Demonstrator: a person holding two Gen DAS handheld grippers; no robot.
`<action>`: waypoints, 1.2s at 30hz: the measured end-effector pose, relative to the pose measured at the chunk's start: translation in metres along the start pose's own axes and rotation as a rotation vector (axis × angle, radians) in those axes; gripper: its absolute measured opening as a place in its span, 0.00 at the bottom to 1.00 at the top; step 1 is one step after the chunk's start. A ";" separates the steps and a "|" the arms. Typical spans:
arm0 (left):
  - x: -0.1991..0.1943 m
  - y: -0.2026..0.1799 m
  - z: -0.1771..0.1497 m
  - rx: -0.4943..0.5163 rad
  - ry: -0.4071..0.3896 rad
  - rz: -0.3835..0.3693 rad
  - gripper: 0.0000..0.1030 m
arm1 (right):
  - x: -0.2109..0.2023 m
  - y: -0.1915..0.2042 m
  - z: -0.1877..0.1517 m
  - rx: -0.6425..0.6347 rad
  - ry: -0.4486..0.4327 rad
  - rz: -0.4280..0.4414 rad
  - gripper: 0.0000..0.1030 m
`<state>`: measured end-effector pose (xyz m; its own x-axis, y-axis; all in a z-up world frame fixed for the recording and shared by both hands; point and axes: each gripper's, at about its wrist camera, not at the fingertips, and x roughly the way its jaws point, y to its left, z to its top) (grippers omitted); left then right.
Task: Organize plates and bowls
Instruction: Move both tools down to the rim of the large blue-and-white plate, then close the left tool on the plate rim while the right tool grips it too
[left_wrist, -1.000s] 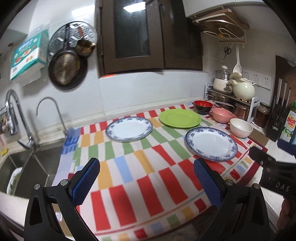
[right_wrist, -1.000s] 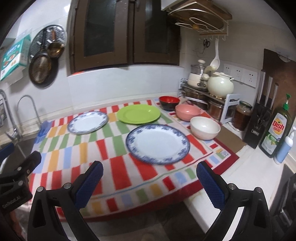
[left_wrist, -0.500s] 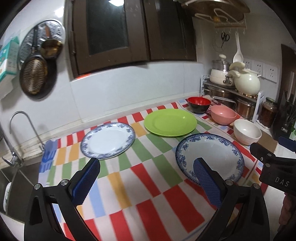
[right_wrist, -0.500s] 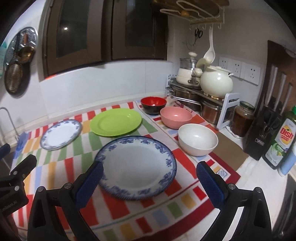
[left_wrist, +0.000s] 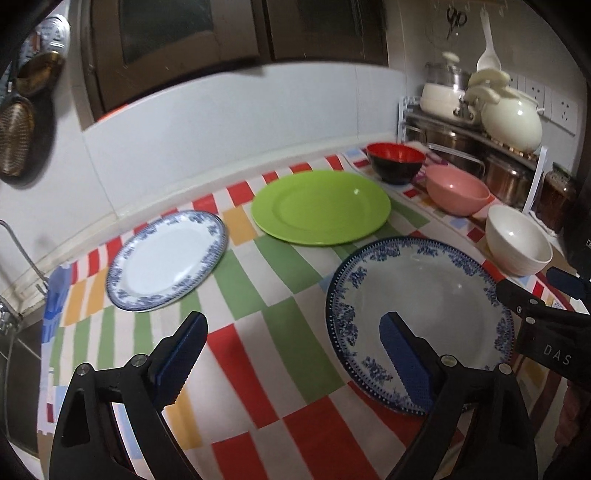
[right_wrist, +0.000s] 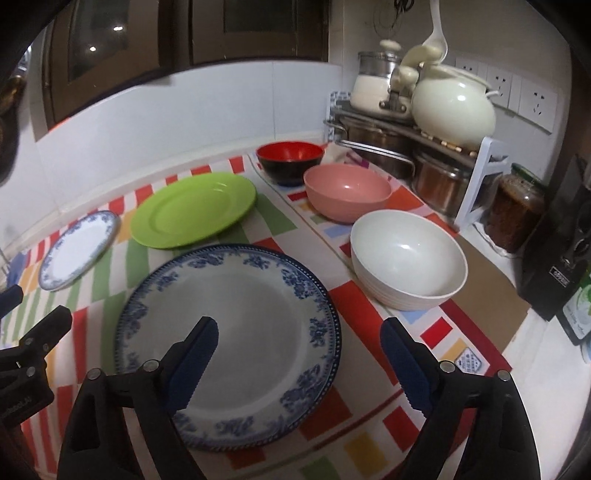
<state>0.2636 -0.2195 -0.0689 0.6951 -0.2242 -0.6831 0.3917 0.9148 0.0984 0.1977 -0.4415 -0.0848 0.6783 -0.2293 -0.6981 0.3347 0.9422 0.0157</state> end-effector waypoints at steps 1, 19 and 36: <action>0.007 -0.002 0.000 0.001 0.016 -0.009 0.90 | 0.005 -0.001 0.001 0.000 0.008 -0.004 0.84; 0.074 -0.026 -0.002 0.001 0.175 -0.101 0.66 | 0.063 -0.017 -0.001 0.016 0.126 0.000 0.57; 0.090 -0.033 0.000 0.000 0.219 -0.149 0.40 | 0.077 -0.018 -0.002 -0.001 0.164 0.010 0.37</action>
<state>0.3134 -0.2696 -0.1342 0.4828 -0.2781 -0.8304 0.4802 0.8771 -0.0145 0.2427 -0.4760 -0.1399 0.5654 -0.1767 -0.8057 0.3275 0.9446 0.0227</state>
